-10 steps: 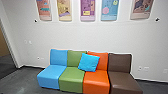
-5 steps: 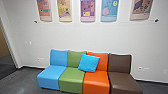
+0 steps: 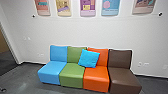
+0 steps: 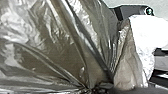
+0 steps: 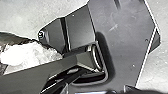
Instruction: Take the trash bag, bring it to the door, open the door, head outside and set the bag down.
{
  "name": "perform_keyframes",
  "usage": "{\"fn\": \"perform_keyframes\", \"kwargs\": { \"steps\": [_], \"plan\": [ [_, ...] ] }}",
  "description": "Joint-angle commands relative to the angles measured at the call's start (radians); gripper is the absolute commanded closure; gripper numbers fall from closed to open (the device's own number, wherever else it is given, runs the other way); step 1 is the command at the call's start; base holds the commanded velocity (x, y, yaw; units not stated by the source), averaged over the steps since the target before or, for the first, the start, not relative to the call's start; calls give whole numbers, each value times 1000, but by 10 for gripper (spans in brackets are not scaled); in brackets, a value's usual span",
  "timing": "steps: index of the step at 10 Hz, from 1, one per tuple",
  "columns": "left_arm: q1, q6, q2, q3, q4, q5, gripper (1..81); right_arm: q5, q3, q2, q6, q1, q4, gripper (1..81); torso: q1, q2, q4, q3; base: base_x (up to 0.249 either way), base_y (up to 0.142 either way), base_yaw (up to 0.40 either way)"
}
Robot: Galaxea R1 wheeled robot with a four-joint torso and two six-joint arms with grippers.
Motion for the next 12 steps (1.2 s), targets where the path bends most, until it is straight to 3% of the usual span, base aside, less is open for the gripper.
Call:
{"fn": "perform_keyframes", "kwargs": {
  "steps": [1, 2, 4, 9, 10, 12],
  "plan": [
    [-61, 7, 0, -1, 5, 63, 811, -51, 8, -4, -1, 50, -13, 10, -20, 98, 0, 0, 0, 0, 0],
    [-61, 7, 0, -1, 4, 63, 811, -51, 6, -4, -1, 52, -12, 10, -2, 33, 0, 0, 0, 0, 0],
    [-61, 7, 0, -1, 4, 63, 811, -50, 6, -4, -1, 52, -12, 10, -6, 98, 0, -1, 0, 0, 0],
    [-63, 7, -3, -6, 2, 62, 811, -45, 2, -4, -1, 49, -13, 10, -8, 118, 0, 146, 0, 0, 0],
    [-63, 7, -3, -6, 2, 62, 811, -45, 2, -4, -1, 47, -13, 10, -9, 118, 0, 86, 0, 0, 0],
    [-63, 7, -2, -6, 2, 62, 811, -45, -7, 5, -1, 46, -13, 10, -11, 118, 0, 122, 0, 0, 0]
  ]
}}
